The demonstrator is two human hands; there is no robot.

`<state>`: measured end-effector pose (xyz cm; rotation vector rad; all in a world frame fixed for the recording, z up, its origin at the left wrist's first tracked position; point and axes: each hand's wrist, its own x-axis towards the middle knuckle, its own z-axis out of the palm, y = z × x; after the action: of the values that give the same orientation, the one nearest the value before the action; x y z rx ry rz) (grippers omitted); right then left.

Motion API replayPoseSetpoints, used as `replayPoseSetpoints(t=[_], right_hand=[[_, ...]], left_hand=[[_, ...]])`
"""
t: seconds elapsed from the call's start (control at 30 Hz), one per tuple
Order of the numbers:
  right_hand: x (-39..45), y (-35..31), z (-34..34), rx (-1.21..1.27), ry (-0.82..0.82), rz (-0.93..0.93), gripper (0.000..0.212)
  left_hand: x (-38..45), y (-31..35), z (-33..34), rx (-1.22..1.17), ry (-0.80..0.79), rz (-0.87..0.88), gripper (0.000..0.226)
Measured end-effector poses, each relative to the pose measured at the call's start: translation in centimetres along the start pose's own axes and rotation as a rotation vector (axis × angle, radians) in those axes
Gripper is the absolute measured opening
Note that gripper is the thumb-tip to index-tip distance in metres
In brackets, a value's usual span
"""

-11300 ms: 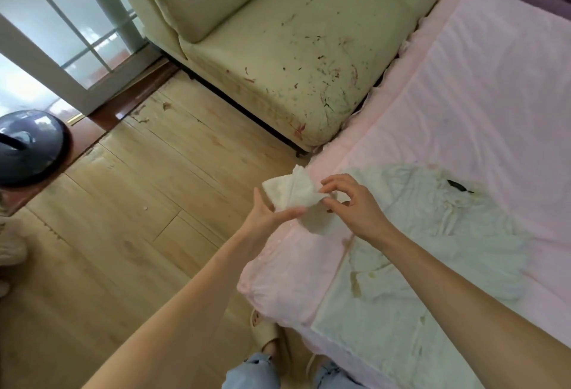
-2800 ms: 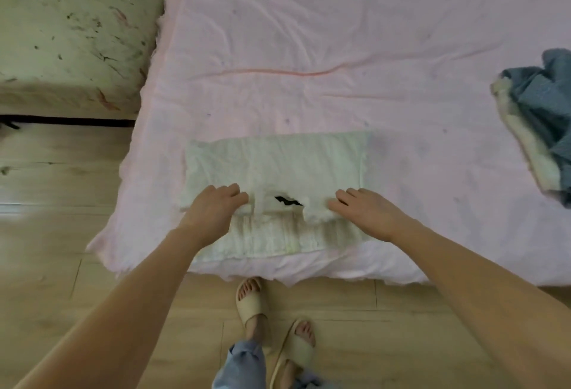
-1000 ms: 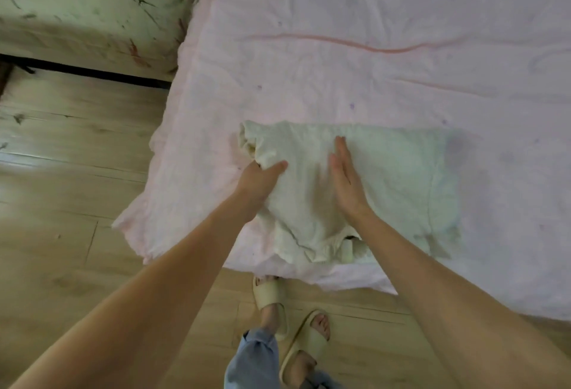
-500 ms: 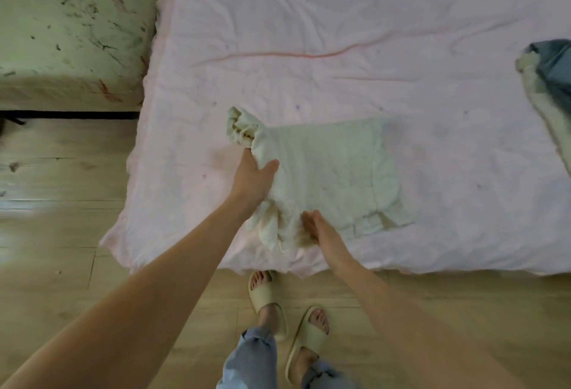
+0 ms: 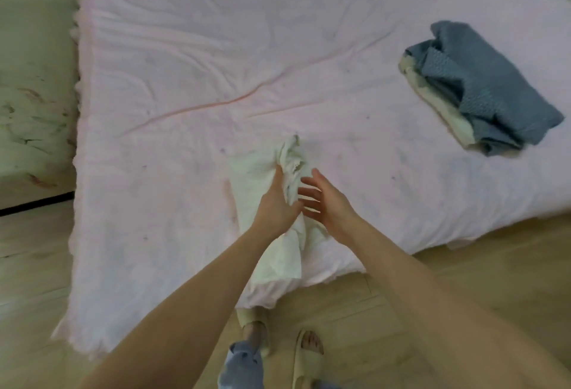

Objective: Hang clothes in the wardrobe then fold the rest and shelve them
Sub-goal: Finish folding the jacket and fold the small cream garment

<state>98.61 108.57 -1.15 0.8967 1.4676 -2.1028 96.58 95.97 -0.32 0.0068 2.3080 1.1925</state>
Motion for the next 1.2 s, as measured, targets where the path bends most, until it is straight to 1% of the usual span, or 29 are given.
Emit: replayPoseSetpoints(t=[0.07,0.17,0.2,0.23,0.27,0.33,0.37,0.4,0.43,0.47,0.5,0.53,0.57,0.6,0.63,0.7,0.77,0.8,0.87,0.9,0.97,1.03,1.1,1.17,1.2], right_hand=[[0.6,-0.8,-0.6,-0.081,-0.004,0.028,0.042],[2.2,-0.8,-1.4,-0.198,0.036,0.068,0.04],[3.0,-0.8,-1.6,-0.235,0.066,0.073,0.044],[3.9,-0.8,-1.7,-0.265,0.095,0.079,0.048],[4.5,-0.7,-1.8,-0.321,0.104,0.074,0.05],[5.6,-0.5,-1.2,-0.495,0.107,0.05,0.046],[6.6,-0.3,-0.7,-0.653,0.132,0.018,0.049],[7.4,-0.1,-0.3,-0.819,0.17,-0.022,0.053],[8.0,0.0,0.3,-0.929,0.201,-0.063,0.051],[8.7,0.0,0.8,-0.959,0.24,-0.092,0.039],[9.2,-0.2,1.3,-0.943,0.285,-0.127,0.019],[9.5,-0.4,1.7,-0.911,0.331,-0.147,0.007],[9.9,-0.5,1.8,-0.886,0.39,-0.173,0.022],[10.1,-0.6,1.9,-0.876,0.443,-0.172,0.029],[10.3,-0.7,1.9,-0.875,0.5,-0.193,0.029],[10.8,-0.9,2.1,-0.916,0.6,-0.23,0.019],[11.0,-0.7,2.2,-0.919,0.698,-0.273,0.014],[11.2,-0.5,2.2,-0.909,0.753,-0.32,0.015],[11.4,-0.1,2.1,-0.879,0.832,-0.402,0.015],[11.6,0.2,2.1,-0.878,0.831,-0.405,0.015],[11.9,0.9,1.8,-0.927,0.774,-0.393,0.016],[12.3,1.3,1.4,-1.002,0.692,-0.385,0.018],[12.9,1.2,0.8,-1.101,0.596,-0.368,0.019],[13.8,0.7,0.1,-1.173,0.541,-0.305,0.024],[14.2,0.5,-0.2,-1.198,0.548,-0.262,0.028]], left_hand=[[0.8,0.3,0.7,-0.012,-0.108,-0.005,0.091],[2.2,0.4,0.5,-0.109,-0.361,-0.103,0.105],[3.1,0.3,0.0,-0.154,-0.433,-0.161,0.103],[4.0,0.2,-0.7,-0.147,-0.46,-0.187,0.094],[4.7,-0.2,-1.3,-0.09,-0.406,-0.162,0.078],[6.7,-0.9,-3.0,0.201,-0.143,0.031,0.044],[8.1,-1.4,-4.0,0.334,-0.01,0.15,0.036],[9.3,-1.9,-5.0,0.44,0.073,0.243,0.036],[10.2,-2.3,-5.8,0.509,0.105,0.287,0.042],[11.4,-2.6,-6.6,0.553,0.079,0.279,0.047],[12.5,-2.8,-7.4,0.57,0.018,0.23,0.047],[13.4,-3.0,-8.1,0.568,-0.052,0.177,0.043],[14.0,-3.2,-8.6,0.566,-0.122,0.136,0.038],[14.4,-3.5,-9.0,0.549,-0.173,0.125,0.039],[14.8,-4.0,-9.5,0.514,-0.222,0.122,0.043],[15.4,-4.7,-10.6,0.458,-0.326,0.107,0.046],[15.8,-5.7,-11.1,0.461,-0.418,0.097,0.048],[16.0,-6.2,-11.3,0.476,-0.436,0.107,0.048],[16.6,-6.7,-11.2,0.526,-0.392,0.145,0.048],[16.9,-6.9,-11.1,0.555,-0.346,0.154,0.049],[17.2,-7.3,-10.4,0.654,-0.273,0.14,0.056],[17.1,-8.1,-9.3,0.843,-0.225,0.098,0.062],[16.7,-9.2,-8.1,0.971,-0.175,0.068,0.065],[16.6,-9.6,-7.5,0.994,-0.13,0.05,0.064],[16.7,-9.4,-7.4,0.988,-0.122,0.04,0.064]])
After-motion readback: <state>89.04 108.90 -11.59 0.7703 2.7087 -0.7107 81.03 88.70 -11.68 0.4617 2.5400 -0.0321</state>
